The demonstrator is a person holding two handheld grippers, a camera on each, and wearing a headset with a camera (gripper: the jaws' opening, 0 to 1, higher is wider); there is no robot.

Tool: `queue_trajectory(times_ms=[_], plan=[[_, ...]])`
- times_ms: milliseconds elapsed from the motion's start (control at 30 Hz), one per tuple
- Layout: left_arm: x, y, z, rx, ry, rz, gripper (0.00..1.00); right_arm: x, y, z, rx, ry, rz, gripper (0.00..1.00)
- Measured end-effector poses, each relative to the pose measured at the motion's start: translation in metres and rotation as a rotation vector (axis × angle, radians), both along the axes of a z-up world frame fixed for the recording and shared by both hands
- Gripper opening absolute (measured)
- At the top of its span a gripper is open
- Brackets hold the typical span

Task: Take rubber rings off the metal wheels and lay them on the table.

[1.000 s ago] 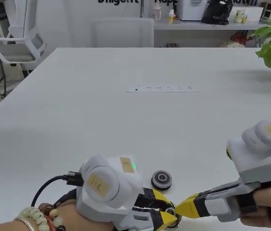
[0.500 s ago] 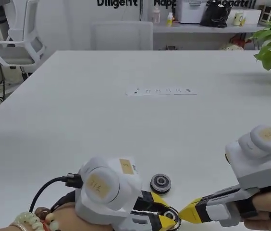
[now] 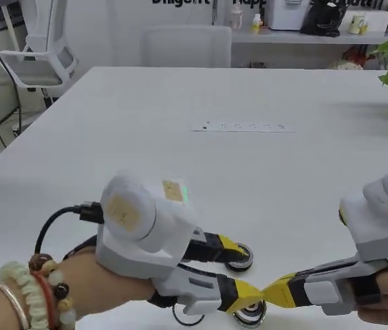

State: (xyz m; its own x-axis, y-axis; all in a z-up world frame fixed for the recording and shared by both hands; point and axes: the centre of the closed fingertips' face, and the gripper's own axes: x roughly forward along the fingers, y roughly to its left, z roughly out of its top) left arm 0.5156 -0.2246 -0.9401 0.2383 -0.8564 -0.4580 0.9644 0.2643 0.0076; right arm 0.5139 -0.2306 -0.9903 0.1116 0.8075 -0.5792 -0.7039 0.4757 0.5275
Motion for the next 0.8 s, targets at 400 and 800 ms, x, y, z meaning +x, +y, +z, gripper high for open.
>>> queue_trajectory(times_ms=[400, 800], plan=[[-0.010, 0.028, 0.027, 0.136, -0.134, -0.090, 0.51, 0.002, -0.005, 0.019, 0.075, 0.003, -0.028, 0.00], [-0.013, 0.065, 0.048, 0.051, -0.101, 0.046, 0.61, 0.012, -0.019, 0.039, 0.131, -0.020, -0.130, 0.00]])
